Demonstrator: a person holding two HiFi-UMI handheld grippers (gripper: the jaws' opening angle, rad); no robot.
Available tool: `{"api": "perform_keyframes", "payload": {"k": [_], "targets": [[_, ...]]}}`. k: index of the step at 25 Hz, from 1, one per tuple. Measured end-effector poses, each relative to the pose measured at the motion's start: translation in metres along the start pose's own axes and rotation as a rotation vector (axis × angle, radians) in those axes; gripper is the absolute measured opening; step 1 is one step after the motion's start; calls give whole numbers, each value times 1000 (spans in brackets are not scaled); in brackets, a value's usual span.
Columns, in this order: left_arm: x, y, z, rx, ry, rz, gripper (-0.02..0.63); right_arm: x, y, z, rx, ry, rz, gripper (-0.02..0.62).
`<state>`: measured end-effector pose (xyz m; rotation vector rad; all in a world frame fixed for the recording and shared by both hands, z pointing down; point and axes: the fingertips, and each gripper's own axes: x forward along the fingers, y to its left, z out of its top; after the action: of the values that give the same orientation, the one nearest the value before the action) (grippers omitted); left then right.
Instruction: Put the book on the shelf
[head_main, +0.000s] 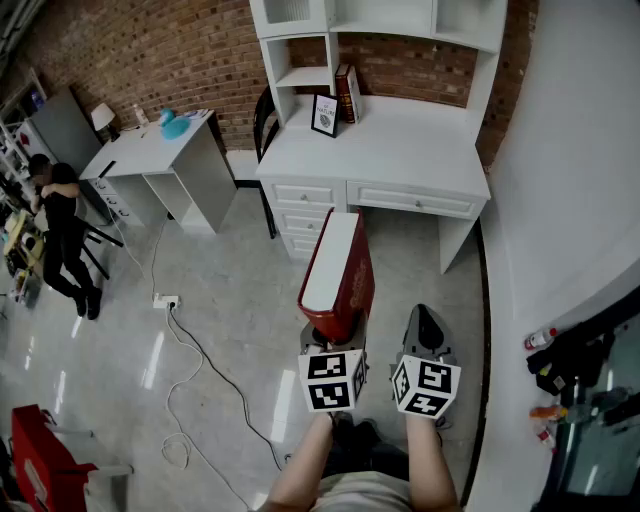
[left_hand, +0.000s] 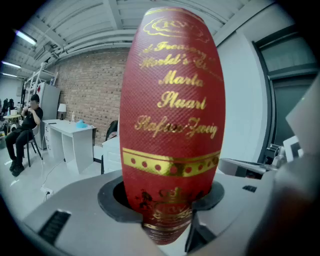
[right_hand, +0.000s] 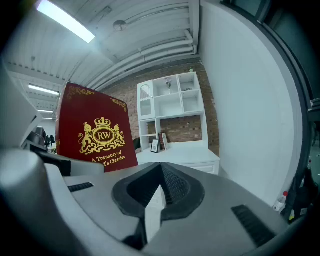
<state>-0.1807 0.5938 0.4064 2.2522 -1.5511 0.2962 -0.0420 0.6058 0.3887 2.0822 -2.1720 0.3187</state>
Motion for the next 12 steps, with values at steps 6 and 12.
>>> {"api": "perform_keyframes", "payload": {"k": [6, 12], "targets": [[-7, 2, -1, -1, -11, 4, 244, -8, 0, -2, 3, -3, -3, 17], [-8, 2, -3, -2, -8, 2, 244, -12, -2, -4, 10, -5, -6, 15]]}}
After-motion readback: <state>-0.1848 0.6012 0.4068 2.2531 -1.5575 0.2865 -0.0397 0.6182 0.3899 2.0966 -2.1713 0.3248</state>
